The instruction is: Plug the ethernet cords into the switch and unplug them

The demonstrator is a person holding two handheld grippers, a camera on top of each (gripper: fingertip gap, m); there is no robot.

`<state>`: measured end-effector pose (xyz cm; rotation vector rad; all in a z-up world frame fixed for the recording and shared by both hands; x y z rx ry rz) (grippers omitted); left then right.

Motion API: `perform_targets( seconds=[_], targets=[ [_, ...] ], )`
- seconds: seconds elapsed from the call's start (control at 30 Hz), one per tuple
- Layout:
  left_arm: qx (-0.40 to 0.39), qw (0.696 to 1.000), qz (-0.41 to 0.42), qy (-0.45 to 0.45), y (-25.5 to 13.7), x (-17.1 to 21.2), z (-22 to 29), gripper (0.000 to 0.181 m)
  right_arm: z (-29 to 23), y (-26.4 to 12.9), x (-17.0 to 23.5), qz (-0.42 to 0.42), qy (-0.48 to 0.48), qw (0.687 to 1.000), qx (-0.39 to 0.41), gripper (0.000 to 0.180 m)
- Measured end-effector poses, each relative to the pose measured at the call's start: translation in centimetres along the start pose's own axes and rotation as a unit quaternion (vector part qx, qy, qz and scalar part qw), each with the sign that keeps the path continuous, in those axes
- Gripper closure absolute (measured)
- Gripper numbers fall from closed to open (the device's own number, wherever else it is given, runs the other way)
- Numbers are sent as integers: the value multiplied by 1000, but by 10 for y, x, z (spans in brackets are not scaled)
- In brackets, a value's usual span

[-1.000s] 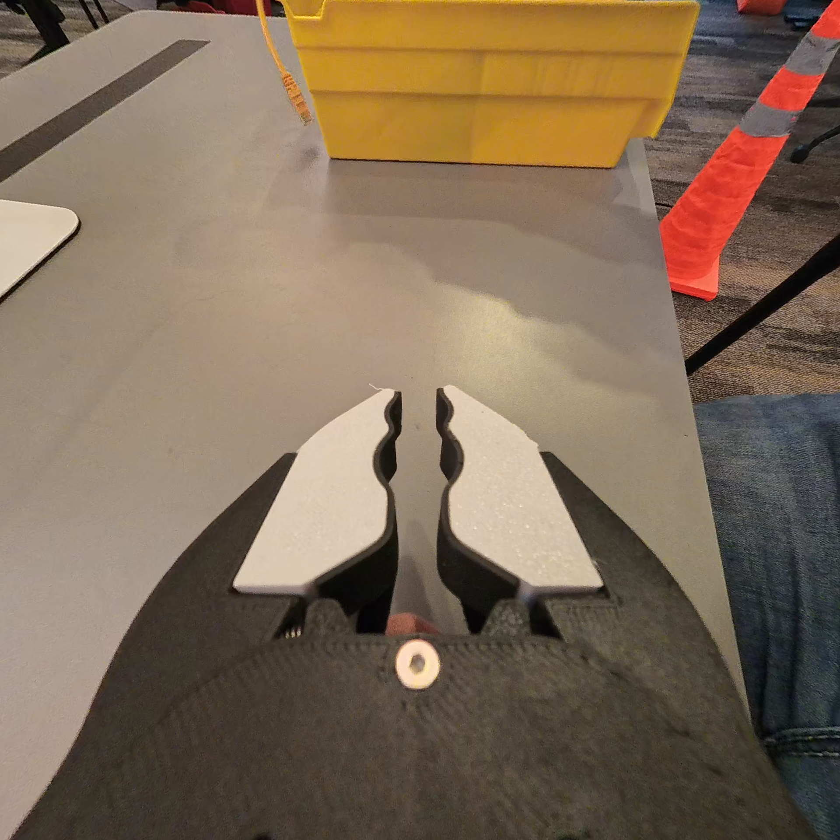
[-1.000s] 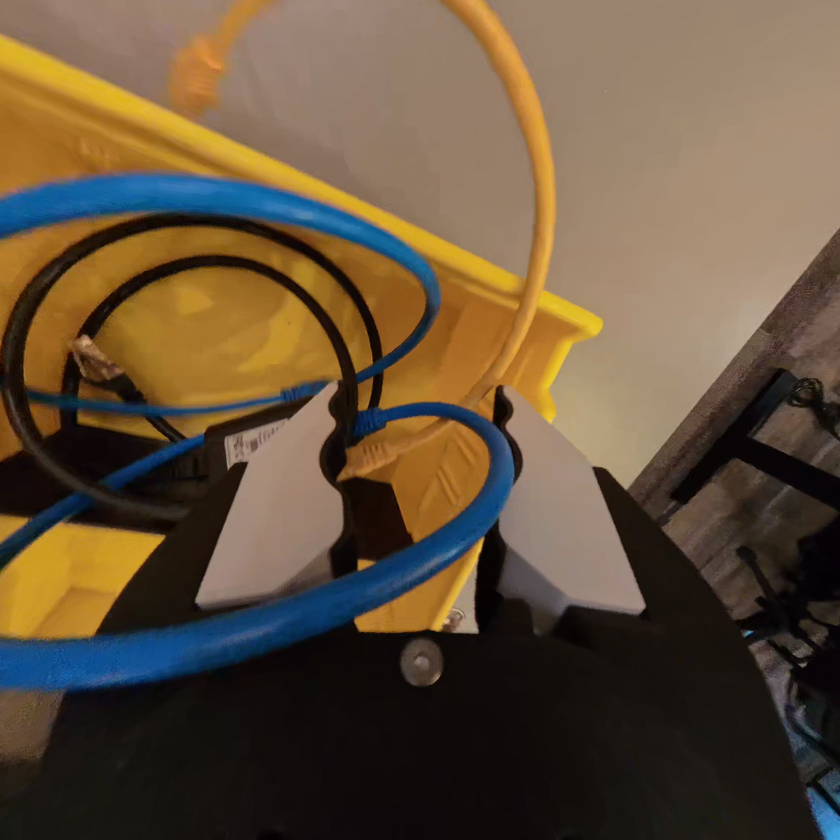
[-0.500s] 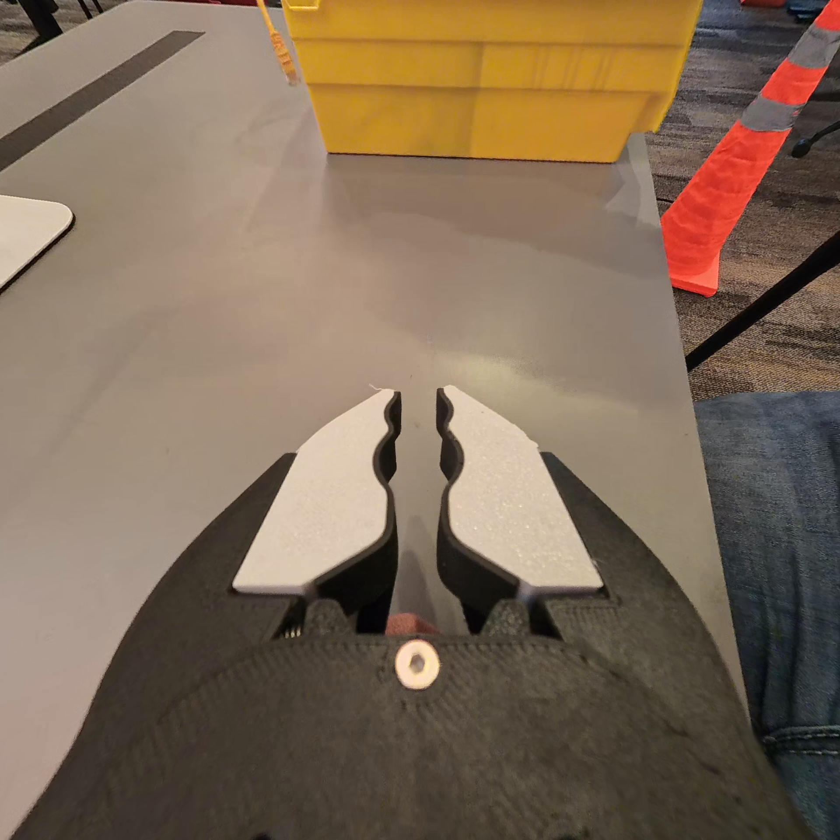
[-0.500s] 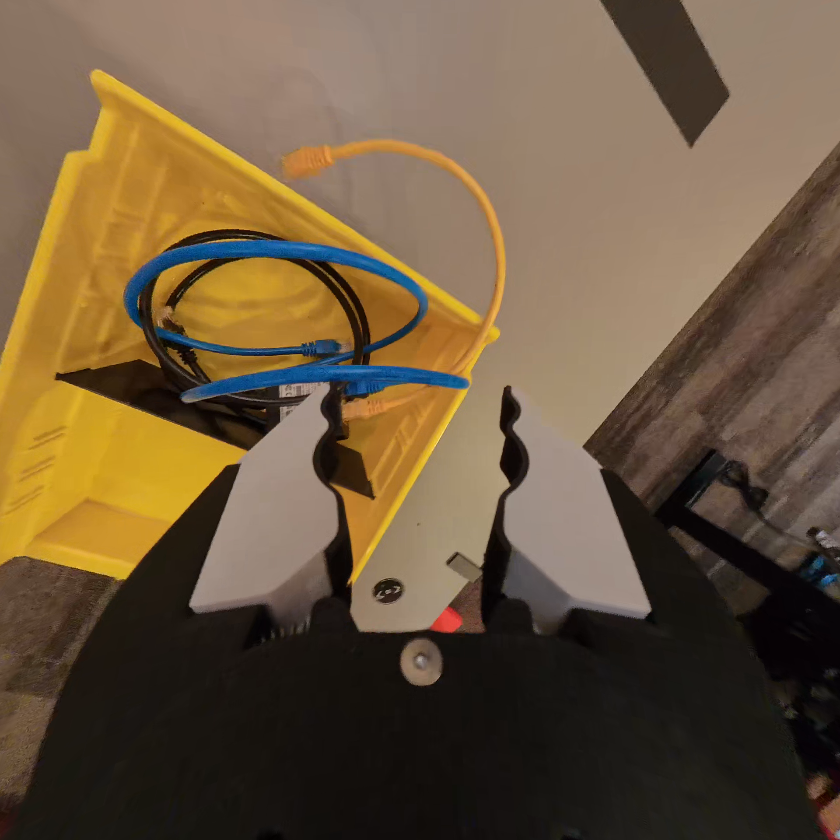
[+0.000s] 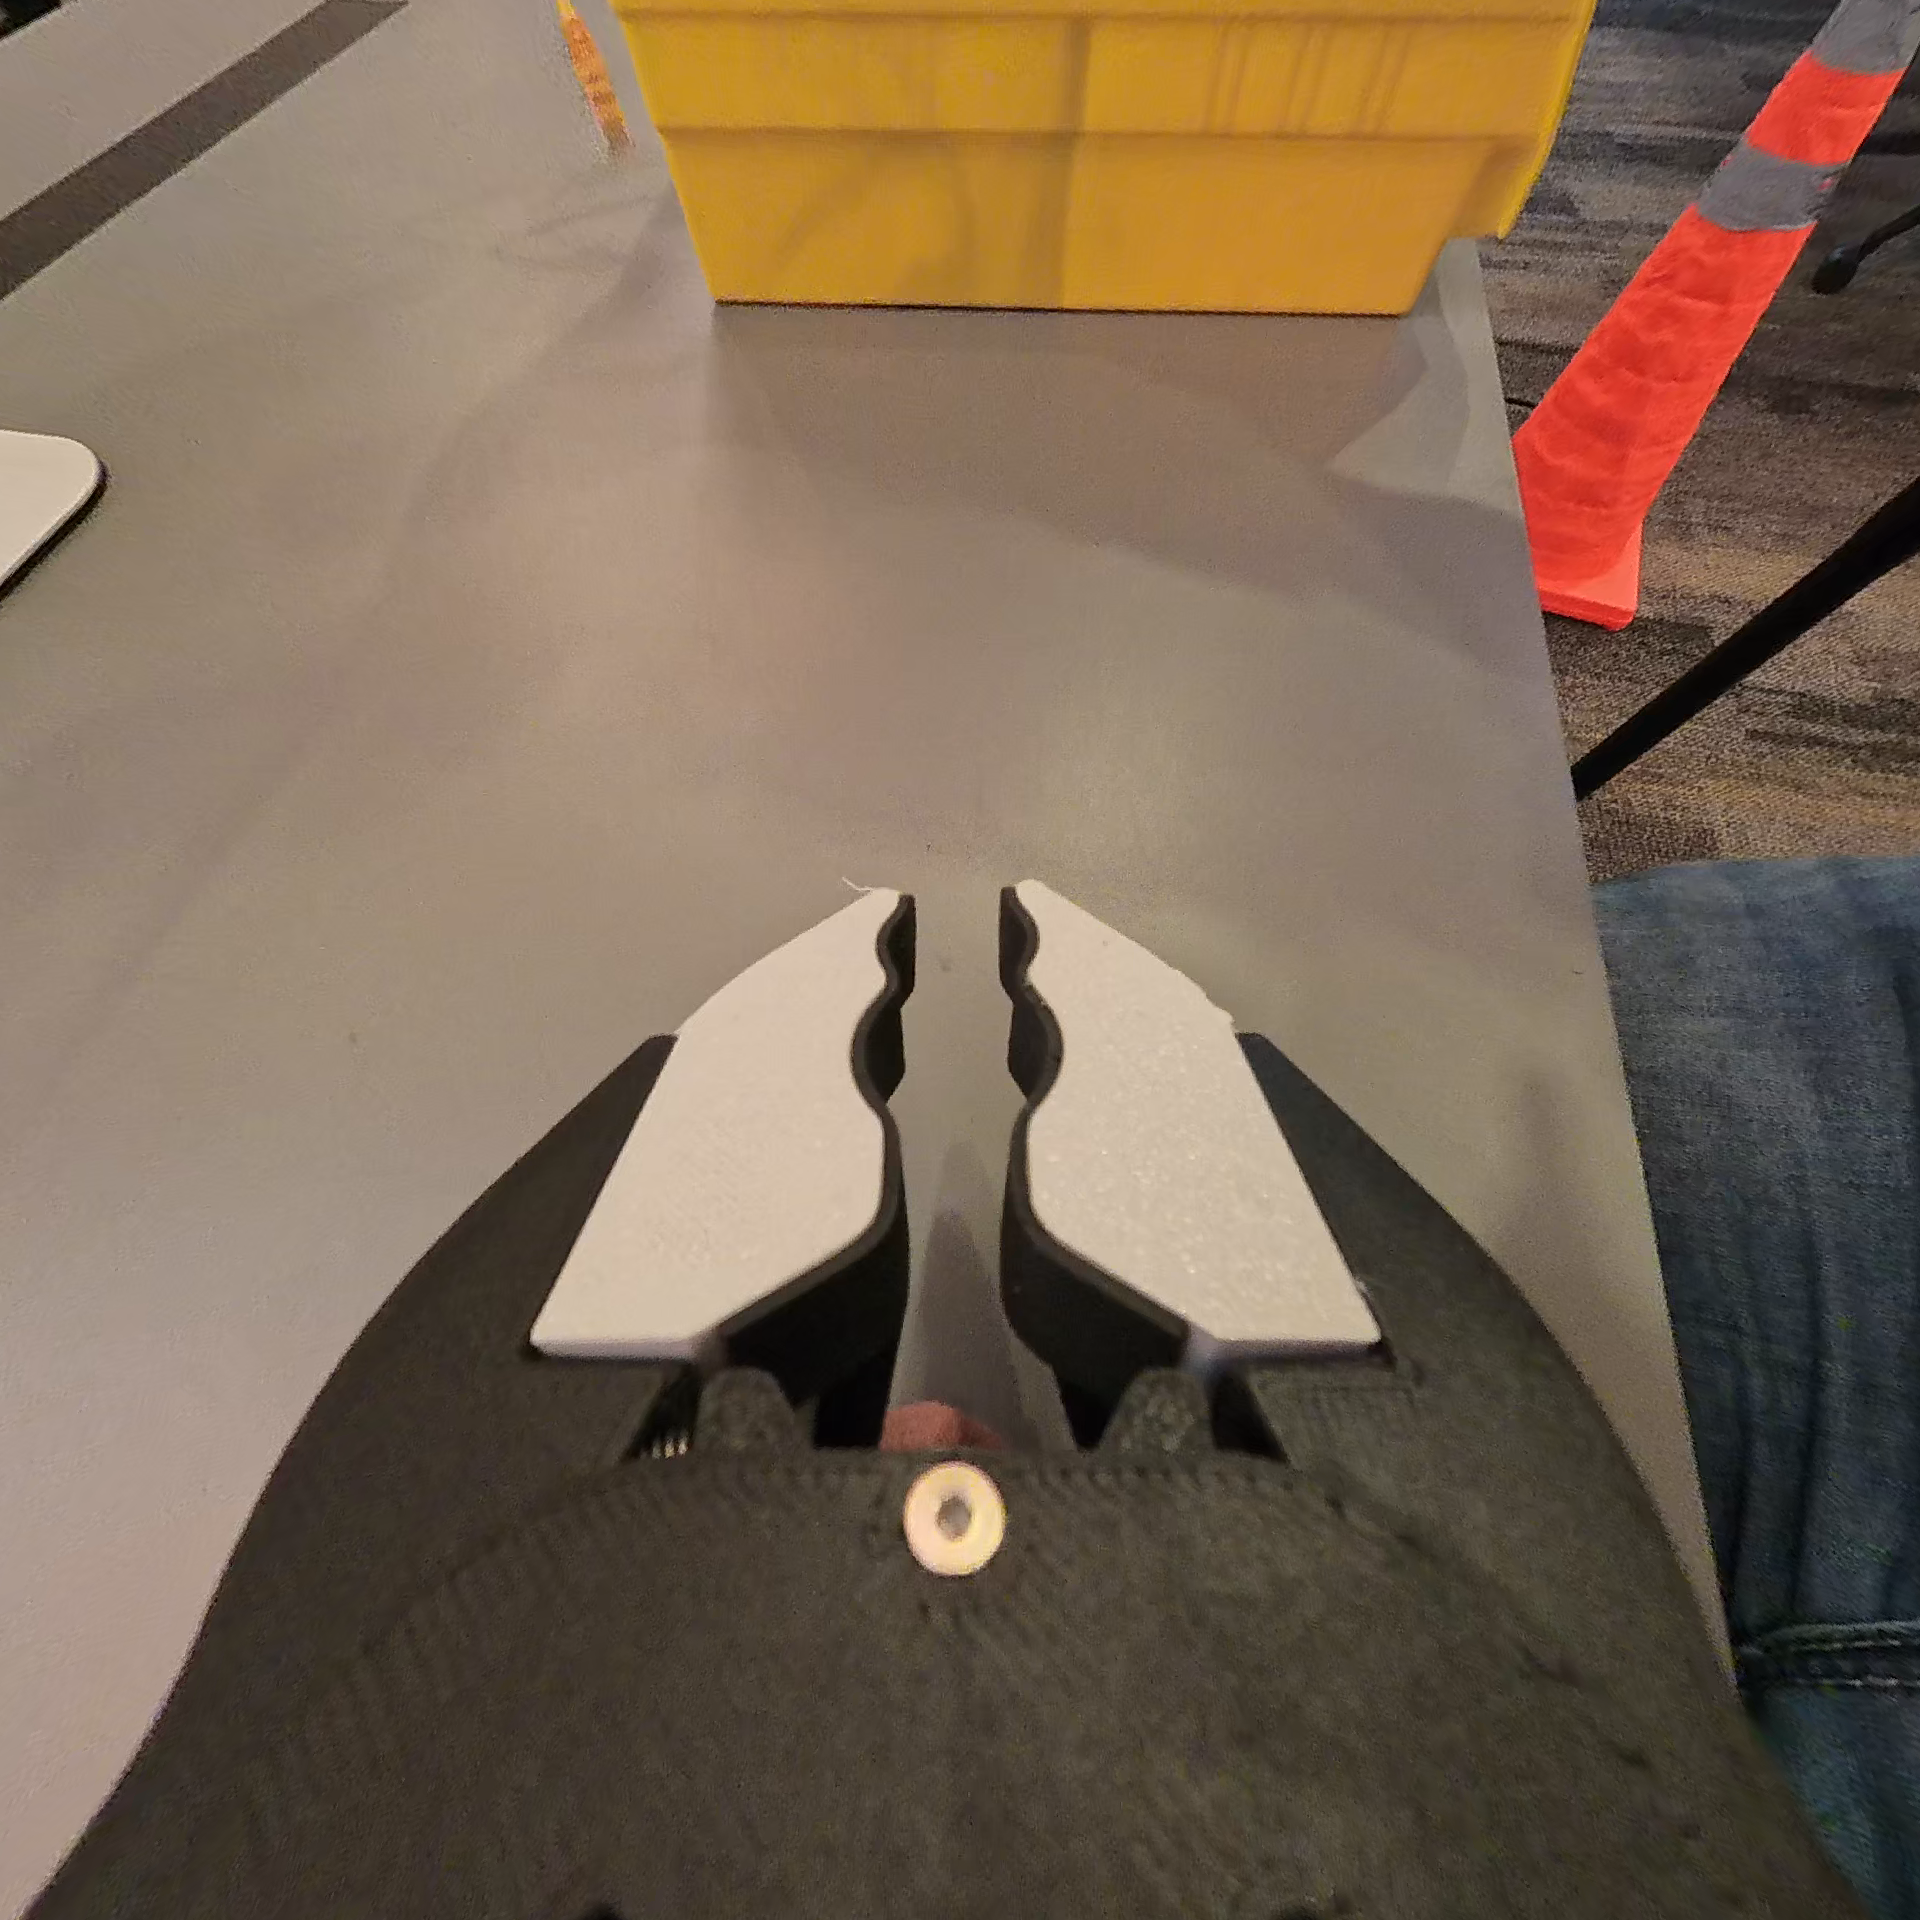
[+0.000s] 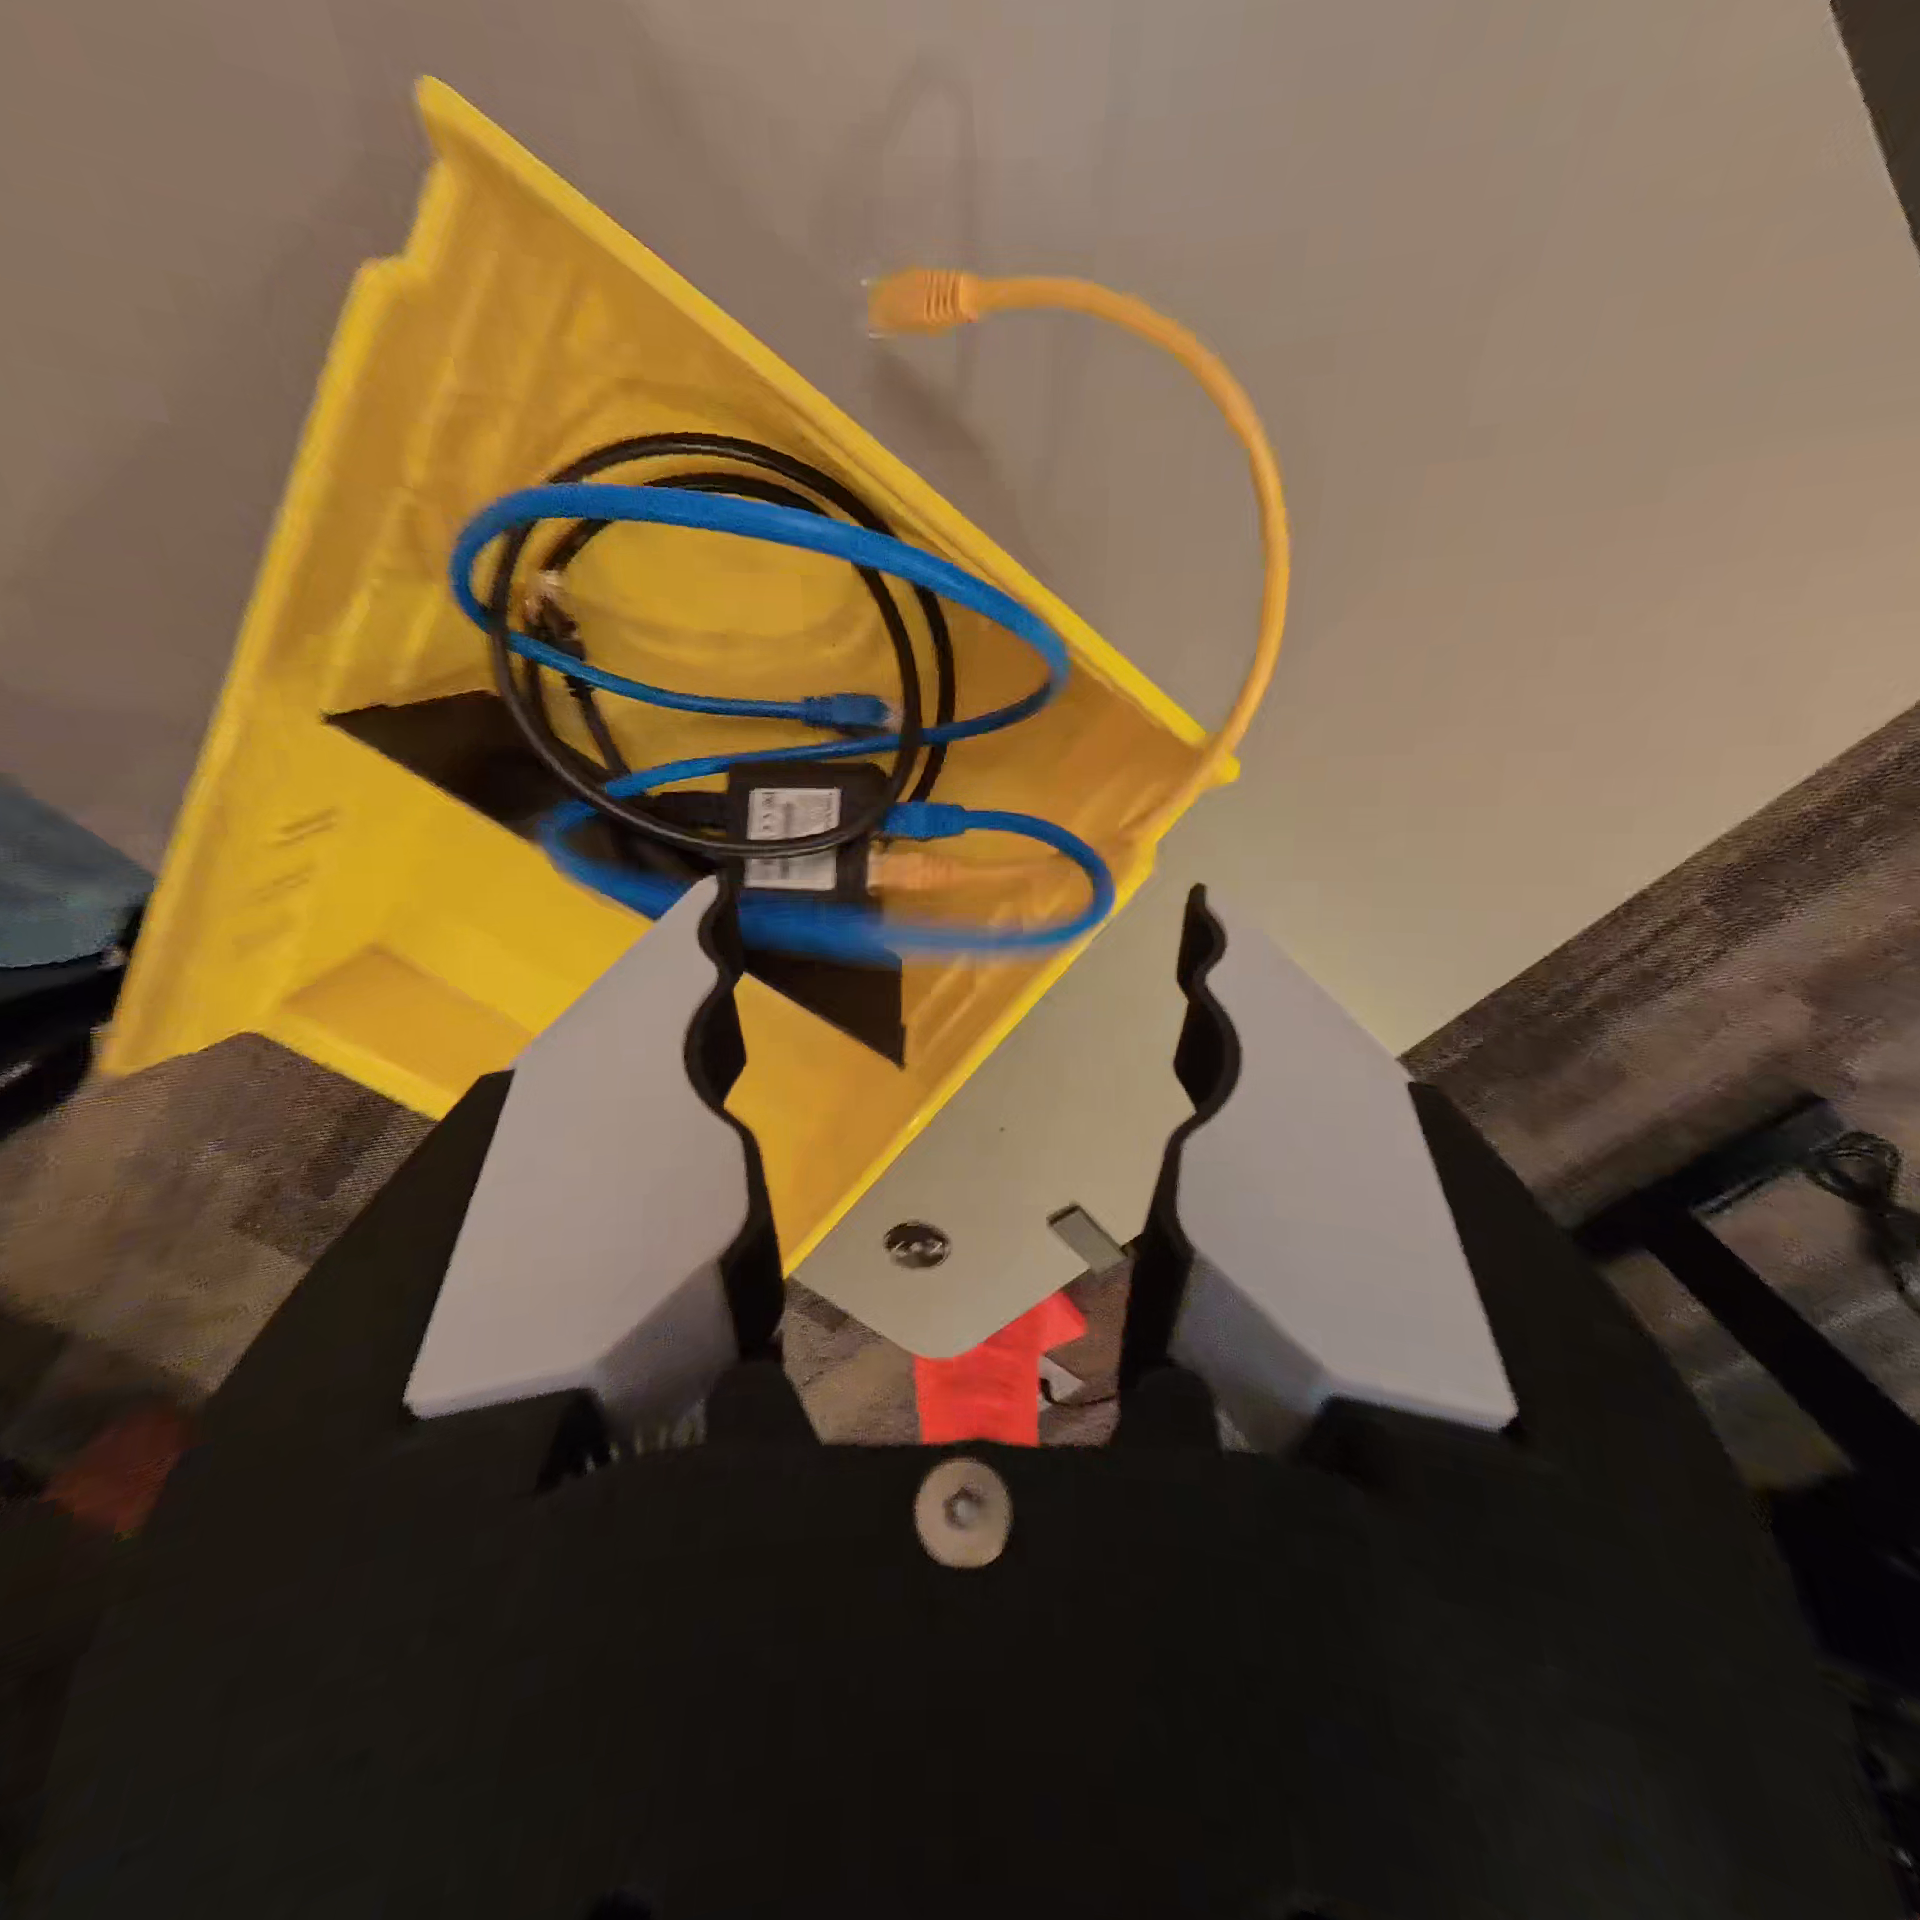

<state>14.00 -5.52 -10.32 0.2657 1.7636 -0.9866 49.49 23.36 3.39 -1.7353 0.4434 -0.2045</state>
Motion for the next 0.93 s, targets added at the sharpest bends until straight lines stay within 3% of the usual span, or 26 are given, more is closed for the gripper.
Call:
perform_targets(
  seconds=[0.03, 0.13, 0.23, 0.47, 0.57, 0.63, 0.8, 0.93],
  targets=[
    [1, 1000, -3, 3, 1, 0, 0, 166, -4, -8, 2, 3, 3, 1000, -1, 97],
    [3, 1000, -9, 11, 3, 1, 2, 165, -2, -37, -4, 49, -3, 998, 35, 97],
    [3, 1000, -12, 13, 4, 2, 3, 165, 11, -44, -30, 128, -11, 991, 40, 111],
    [-2, 1000, -13, 15, 4, 2, 2, 165, 57, 39, -49, 58, -42, 995, 75, 114],
    [-1, 1000, -17, 17, 4, 3, 3, 165, 65, 54, -55, 64, -25, 996, 65, 142],
    [0, 1000, -19, 17, 5, 3, 3, 165, 61, 58, -57, 83, -22, 996, 36, 151],
    [2, 1000, -19, 15, 5, 3, 3, 165, 45, 29, -58, 159, -65, 985, 30, 173],
    [0, 1000, -21, 20, 5, 3, 3, 165, 20, -1, -43, 222, -120, 968, 5, 173]
  ],
)
Point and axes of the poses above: each gripper's, where its closed fingertips meet, y out along the fingers, x out of its underside, z = x × y across the jaws, the point moved 3 cm from there along -y, back along the fingers, and after that the axes turned 12 degrees about -x, right-handed, at the moved point
